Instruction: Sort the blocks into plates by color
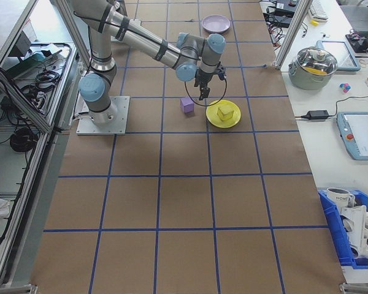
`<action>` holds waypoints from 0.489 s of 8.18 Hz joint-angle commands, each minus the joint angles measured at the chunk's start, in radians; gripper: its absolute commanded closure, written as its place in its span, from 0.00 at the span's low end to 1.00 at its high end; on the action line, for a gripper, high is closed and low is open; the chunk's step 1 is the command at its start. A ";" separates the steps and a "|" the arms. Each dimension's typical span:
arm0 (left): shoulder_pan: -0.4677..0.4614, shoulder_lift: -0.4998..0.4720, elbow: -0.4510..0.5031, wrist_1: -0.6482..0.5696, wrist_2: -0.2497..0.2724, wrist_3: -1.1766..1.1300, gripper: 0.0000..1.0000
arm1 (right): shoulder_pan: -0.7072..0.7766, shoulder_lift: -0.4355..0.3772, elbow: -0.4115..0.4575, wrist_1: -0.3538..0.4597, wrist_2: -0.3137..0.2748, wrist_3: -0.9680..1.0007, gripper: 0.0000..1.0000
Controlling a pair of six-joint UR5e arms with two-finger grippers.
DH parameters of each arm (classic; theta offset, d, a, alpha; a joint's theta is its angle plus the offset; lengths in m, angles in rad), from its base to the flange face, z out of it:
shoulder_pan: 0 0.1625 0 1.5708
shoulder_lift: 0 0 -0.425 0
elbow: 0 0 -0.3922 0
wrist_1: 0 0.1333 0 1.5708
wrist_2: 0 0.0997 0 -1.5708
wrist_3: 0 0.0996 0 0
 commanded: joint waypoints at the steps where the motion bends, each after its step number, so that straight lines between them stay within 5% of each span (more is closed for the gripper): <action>1: 0.000 -0.002 0.001 0.001 -0.002 -0.001 0.00 | 0.001 -0.022 0.141 -0.067 -0.024 -0.059 0.00; 4: 0.000 -0.003 0.001 0.001 -0.004 -0.002 0.00 | 0.001 0.007 0.196 -0.117 -0.059 -0.054 0.07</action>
